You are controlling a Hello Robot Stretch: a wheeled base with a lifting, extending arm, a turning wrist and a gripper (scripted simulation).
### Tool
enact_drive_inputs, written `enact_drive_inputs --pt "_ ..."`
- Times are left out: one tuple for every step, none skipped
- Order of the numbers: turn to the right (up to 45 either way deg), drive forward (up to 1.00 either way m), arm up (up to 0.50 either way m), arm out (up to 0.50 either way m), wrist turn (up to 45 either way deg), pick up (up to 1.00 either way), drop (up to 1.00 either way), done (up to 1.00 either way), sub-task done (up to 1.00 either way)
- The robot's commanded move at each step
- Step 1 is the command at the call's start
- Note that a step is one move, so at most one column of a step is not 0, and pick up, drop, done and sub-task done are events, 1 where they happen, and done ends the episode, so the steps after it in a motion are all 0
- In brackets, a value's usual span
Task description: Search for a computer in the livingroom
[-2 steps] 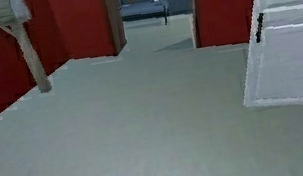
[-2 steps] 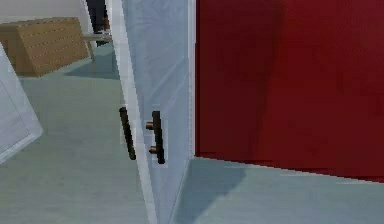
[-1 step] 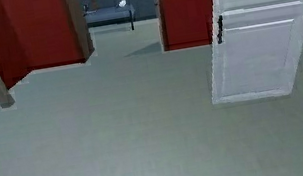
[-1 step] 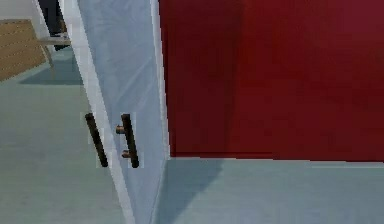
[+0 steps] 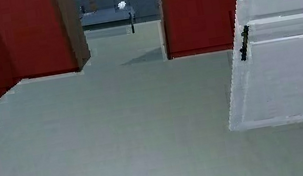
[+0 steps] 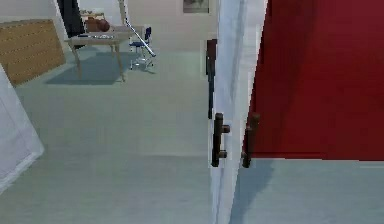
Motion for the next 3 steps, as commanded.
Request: enact_drive_inputs --pt "45.0 0.00 0.00 0.00 0.0 0.00 0.00 0.00 0.00" --pt "6.0 0.00 0.00 0.00 0.0 0.00 0.00 0.00 0.00" --pt "0.0 0.65 0.00 0.00 0.0 0.00 0.00 0.00 0.00"
